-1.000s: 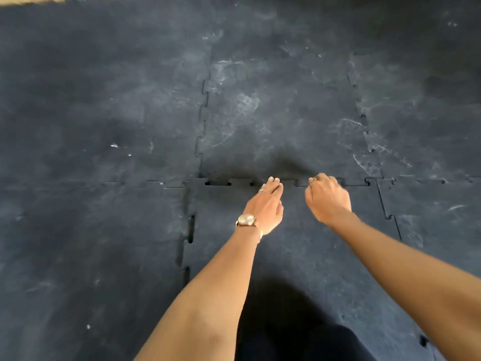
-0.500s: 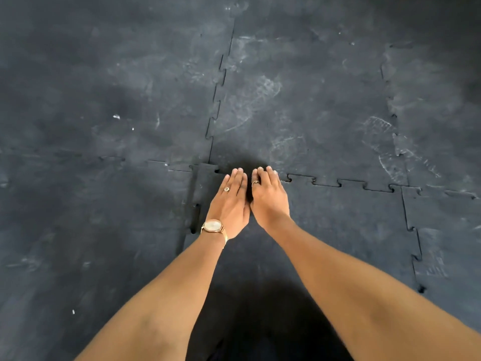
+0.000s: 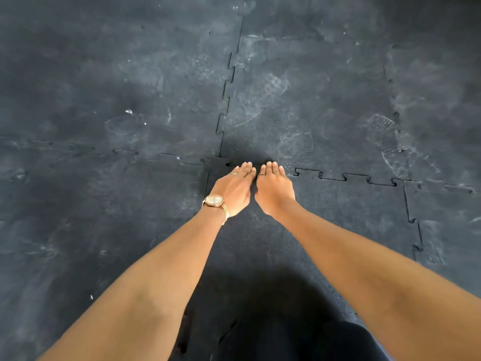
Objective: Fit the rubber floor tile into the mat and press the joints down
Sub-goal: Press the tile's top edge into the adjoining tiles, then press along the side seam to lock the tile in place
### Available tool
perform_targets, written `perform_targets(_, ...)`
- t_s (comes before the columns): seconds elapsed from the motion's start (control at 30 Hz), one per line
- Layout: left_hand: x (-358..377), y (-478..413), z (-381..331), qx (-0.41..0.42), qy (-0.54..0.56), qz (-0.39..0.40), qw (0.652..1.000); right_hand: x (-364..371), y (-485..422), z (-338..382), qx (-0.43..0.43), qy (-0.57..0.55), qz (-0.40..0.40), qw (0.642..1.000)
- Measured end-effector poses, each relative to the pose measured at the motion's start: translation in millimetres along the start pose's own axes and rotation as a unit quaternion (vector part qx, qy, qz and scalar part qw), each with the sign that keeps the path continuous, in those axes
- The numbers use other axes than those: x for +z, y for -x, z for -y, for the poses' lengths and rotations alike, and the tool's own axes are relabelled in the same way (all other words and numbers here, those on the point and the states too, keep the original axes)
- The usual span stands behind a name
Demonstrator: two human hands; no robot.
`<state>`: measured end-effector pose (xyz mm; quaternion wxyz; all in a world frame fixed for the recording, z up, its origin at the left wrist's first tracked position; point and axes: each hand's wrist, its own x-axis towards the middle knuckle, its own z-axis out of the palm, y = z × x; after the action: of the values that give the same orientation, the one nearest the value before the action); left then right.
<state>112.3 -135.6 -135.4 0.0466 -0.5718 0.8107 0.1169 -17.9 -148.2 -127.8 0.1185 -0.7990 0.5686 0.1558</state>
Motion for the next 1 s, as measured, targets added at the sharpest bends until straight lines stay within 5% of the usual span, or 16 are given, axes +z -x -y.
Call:
perform_targets(0.17, 4.6, 36.7, 35.0, -0.141, -0.042, -0.026, 0.989, 1.1, 3.0, 36.1, -0.061, -0.056, -0.024, 0.996)
perform_targets(0.47, 23.2, 34.9, 53.7, -0.128, -0.134, -0.028, 0.982, 31.6, -11.8, 58.3, -0.089, -0.079, -0.08, 0.99)
perform_targets(0.87, 40.9, 82.0, 18.1, -0.263, 0.035, -0.032, 0.964, 32.0, 4.2, 38.8, -0.104, -0.058, 0.023, 0.993)
perform_targets(1.0, 58.5, 115.0, -3.9, -0.224, 0.016, -0.063, 0.972, 49.9, 29.8, 41.2, -0.084, -0.077, 0.044, 0.993)
